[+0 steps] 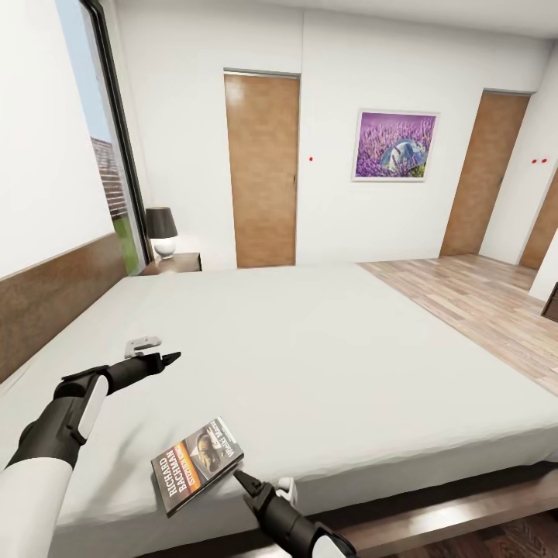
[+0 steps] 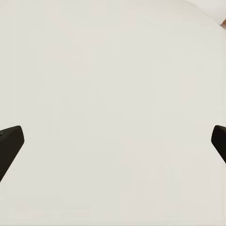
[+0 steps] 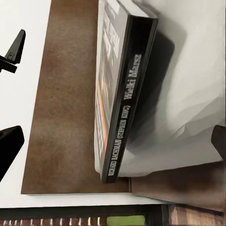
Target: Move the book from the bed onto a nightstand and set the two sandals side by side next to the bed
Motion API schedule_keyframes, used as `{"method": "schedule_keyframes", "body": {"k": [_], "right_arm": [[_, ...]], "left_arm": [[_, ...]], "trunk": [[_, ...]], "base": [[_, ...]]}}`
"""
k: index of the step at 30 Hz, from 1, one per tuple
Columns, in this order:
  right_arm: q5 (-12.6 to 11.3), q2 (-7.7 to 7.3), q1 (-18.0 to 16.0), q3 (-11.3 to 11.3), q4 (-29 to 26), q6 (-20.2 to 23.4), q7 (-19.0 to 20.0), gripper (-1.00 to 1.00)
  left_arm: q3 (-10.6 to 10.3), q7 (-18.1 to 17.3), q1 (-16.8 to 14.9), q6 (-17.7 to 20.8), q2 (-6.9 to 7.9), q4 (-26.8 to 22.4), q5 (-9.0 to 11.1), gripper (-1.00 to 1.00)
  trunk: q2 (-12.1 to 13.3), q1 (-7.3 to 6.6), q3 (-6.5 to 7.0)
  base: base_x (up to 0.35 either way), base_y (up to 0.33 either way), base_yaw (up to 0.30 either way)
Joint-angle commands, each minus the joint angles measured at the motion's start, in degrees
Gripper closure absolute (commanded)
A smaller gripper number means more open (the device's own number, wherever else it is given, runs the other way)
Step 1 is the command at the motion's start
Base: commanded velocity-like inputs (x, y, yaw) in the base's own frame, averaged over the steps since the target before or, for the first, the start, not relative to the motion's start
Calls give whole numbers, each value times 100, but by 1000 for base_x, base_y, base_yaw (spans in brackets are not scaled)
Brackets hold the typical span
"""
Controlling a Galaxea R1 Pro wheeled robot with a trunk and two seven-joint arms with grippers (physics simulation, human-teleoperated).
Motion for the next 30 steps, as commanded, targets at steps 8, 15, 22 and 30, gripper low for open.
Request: {"method": "schedule_keyframes", "body": {"k": [8,15,22,30], "right_arm": [[-92,0,-7,11,75,-196,11,-100],[-97,0,-7,58,99,-209,3,-100],[-101,0,-7,162,105,-192,-3,-100],[-98,0,-7,300,93,-185,-6,-100]], "left_arm": [[10,-9,-2,45,-12,-3,34,-100],[10,-9,0,45,-17,-3,34,-100],[10,-9,-1,45,-18,-3,34,-100],[10,-9,-2,45,-19,-3,34,-100]], "trunk": [[-3,-1,-6],[-3,-1,-6],[-3,-1,-6],[-3,-1,-6]], "base": [[0,0,0],[0,0,0],[0,0,0],[0,0,0]]}}
